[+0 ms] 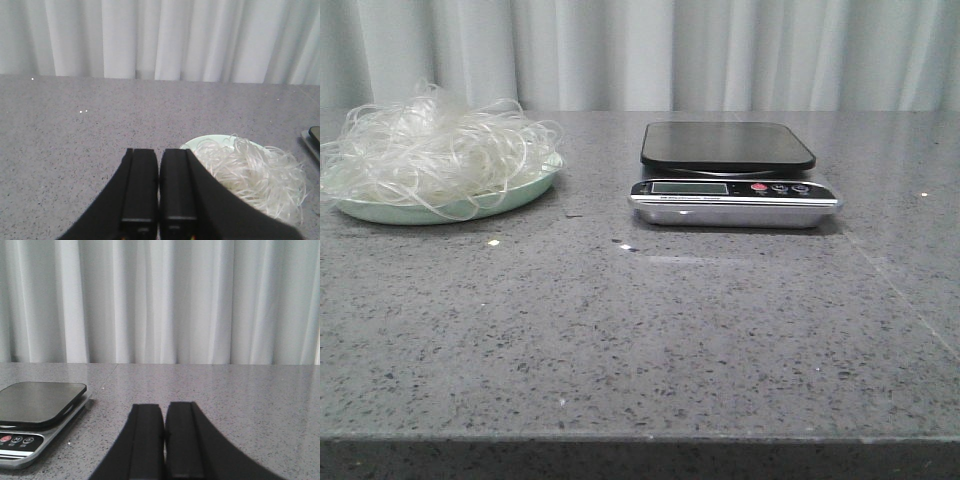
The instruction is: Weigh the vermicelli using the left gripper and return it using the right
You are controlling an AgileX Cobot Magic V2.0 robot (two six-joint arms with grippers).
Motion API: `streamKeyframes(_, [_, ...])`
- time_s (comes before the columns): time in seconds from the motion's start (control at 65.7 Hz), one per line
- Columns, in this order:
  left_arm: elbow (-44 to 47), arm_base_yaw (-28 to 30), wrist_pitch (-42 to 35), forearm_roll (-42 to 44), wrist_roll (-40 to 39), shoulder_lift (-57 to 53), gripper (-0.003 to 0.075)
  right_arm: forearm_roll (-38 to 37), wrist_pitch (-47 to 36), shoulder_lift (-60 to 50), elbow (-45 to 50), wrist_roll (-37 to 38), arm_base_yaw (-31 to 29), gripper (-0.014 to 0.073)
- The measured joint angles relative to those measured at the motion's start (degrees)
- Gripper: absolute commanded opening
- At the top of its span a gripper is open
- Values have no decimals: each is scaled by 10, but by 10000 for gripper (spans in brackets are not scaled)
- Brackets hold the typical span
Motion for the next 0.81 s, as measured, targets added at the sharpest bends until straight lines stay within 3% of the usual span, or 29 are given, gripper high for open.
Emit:
streamKeyframes(0.076, [0,0,4,1,0,4,188,0,0,0,0,0,0,181])
streamKeyframes(0.289, [-19,-15,39,3,22,6,531,0,0,0,0,0,0,181])
streamKeyframes(0.35, [-22,-27,41,3,26,6,592,0,0,0,0,0,0,181])
streamKeyframes(0.578, [-35,-62,38,3,38,25,623,0,0,0,0,0,0,181])
streamKeyframes(0.806, [-138,-138,117,14,46,158,624,0,0,0,0,0,0,181])
